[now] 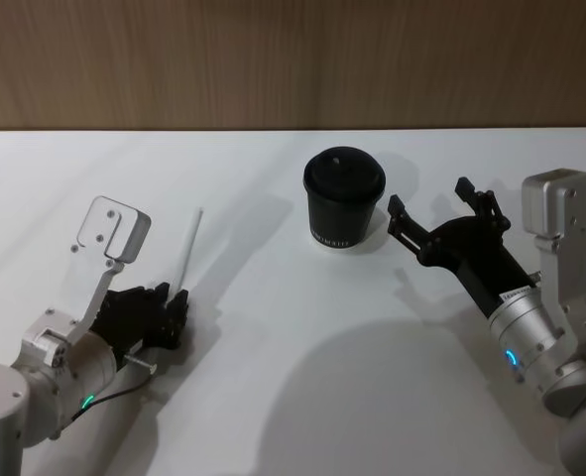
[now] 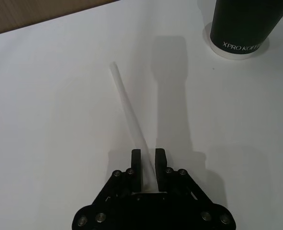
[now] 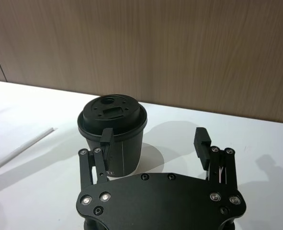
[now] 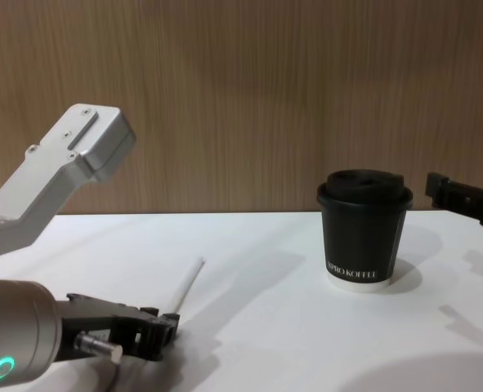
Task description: Pick up the straw with one hand, pass it to the other hand, and insert it into the cup.
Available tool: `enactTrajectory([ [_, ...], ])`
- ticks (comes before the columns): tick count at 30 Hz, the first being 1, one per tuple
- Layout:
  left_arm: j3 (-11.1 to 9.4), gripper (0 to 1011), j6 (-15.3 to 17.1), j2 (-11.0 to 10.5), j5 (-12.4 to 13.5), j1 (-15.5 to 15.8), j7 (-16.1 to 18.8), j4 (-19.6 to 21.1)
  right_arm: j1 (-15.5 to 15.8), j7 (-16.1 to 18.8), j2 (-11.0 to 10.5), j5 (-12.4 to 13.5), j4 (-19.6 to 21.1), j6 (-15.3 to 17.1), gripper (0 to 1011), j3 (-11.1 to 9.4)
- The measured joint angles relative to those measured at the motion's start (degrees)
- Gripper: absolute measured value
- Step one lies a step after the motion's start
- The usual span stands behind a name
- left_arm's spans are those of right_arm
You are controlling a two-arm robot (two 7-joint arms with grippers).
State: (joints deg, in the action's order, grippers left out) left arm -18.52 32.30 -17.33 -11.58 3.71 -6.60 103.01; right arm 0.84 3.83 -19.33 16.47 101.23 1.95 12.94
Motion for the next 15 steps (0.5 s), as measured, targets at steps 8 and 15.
enactTrajectory([
  [8,0.09,58,-0.08,0.25,0.37,-0.66,-0.07,0.36,0.00,0.00,0.00,0.00,0.00,0.00,1001,0.00],
  [15,0.22,4,-0.16,0.43,0.74,-1.09,-0.10,0.58,0.00,0.00,0.00,0.00,0.00,0.00,1001,0.00],
])
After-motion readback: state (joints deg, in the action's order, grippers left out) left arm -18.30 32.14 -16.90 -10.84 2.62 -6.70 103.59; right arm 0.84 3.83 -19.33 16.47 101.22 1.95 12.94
